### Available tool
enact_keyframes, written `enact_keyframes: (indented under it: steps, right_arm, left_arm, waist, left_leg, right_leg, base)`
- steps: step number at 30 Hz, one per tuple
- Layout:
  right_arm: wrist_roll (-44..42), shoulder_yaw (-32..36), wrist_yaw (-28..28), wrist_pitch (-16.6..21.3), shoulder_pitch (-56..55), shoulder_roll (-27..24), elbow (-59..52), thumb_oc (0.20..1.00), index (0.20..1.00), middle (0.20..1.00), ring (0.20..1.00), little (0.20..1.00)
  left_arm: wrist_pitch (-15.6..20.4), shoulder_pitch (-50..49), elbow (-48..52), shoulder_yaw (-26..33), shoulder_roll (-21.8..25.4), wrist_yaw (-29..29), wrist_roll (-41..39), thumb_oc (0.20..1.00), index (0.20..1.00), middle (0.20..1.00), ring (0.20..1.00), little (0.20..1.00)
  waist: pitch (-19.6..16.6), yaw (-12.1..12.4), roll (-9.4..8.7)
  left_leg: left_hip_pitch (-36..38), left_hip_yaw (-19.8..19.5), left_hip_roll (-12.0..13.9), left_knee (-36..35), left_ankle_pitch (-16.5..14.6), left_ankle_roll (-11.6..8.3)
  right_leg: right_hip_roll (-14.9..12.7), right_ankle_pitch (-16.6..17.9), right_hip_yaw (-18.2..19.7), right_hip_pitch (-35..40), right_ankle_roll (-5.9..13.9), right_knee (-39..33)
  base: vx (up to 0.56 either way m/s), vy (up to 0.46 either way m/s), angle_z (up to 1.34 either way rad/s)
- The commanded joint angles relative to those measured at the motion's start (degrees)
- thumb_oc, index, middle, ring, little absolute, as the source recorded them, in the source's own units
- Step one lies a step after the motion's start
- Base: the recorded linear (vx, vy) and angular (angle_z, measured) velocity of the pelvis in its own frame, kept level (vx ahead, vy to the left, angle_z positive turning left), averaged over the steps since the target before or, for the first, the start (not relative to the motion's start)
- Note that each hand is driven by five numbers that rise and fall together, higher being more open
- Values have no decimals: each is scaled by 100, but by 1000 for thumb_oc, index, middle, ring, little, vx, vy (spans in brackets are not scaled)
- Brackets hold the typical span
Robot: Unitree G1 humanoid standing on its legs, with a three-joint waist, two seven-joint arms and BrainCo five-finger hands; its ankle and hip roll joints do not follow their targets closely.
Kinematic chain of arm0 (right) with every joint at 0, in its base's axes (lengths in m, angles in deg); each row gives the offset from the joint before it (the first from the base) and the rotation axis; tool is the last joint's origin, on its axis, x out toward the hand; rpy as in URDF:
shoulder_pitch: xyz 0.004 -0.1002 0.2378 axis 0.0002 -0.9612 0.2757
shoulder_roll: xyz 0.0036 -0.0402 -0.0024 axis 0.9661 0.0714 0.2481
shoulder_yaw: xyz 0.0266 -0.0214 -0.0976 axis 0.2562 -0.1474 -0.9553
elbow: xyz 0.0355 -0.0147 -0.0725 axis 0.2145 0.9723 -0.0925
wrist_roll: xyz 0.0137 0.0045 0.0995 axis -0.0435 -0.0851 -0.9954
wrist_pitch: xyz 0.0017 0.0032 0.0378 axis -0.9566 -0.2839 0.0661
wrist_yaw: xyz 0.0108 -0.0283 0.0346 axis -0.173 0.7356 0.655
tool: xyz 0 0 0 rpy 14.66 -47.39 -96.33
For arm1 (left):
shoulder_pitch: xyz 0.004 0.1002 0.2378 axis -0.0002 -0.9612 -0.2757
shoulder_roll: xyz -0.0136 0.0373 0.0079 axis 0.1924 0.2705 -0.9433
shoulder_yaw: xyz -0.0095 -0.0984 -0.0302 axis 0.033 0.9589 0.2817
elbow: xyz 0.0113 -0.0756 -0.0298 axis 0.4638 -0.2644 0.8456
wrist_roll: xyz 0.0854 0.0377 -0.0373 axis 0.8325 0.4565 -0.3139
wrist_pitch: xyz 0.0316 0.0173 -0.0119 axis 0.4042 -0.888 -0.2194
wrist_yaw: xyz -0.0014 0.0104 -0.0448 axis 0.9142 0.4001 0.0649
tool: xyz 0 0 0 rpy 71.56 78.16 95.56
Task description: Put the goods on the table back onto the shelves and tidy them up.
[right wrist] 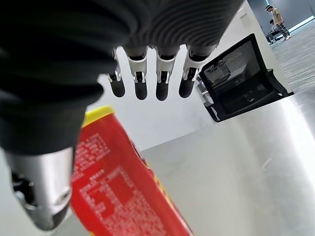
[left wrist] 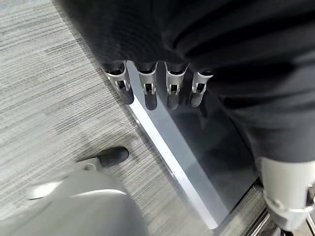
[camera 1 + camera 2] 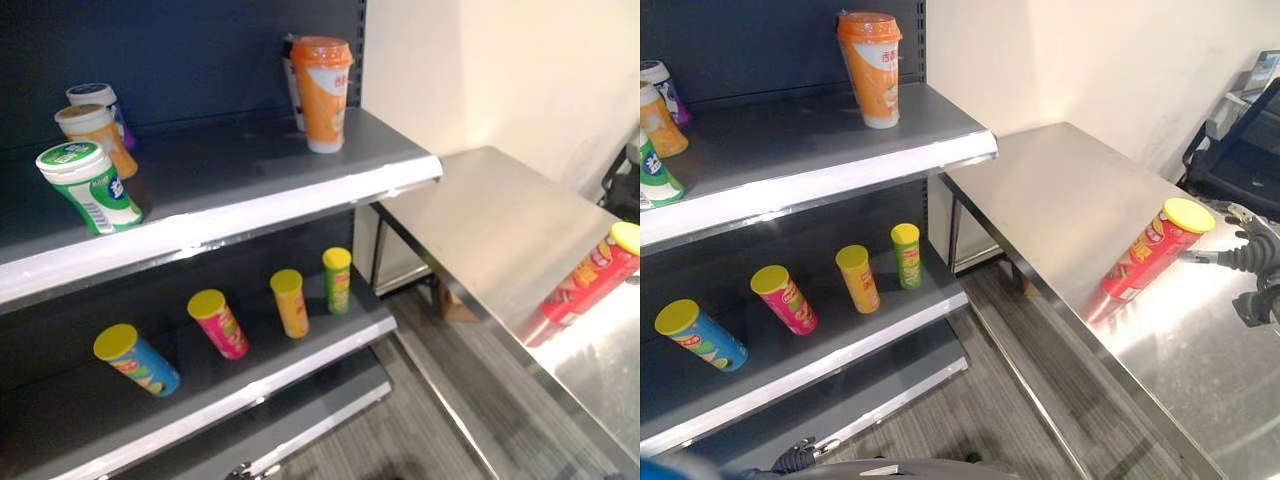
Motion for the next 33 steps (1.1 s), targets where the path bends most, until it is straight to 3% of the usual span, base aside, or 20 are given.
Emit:
enact_keyframes:
  steps: [1, 33]
  right_arm:
    - [-61, -122, -207, 122, 753, -265, 283, 1000, 1000, 1000, 1000, 1000]
    - [-1103, -756, 151, 158, 1366, 80, 546, 1000, 1000, 1000, 1000, 1000]
  left_arm:
    - [75, 354, -73, -147, 238, 81, -14, 1000, 1000, 1000, 1000, 1000]
    - [63, 257, -225, -199, 242, 10, 0, 1000, 1000, 1000, 1000, 1000]
  waist:
    - [189, 414, -110]
    - [200, 557, -152]
  left_leg:
    - [520, 285, 368, 151, -673, -405]
    - [553, 184, 426, 107, -636, -443]
  right_leg:
    - [-58, -523, 4, -181, 119, 207]
    - [-21, -573, -90, -108, 89, 217]
  base:
    - [3, -12, 10]
    - [1, -2, 1]
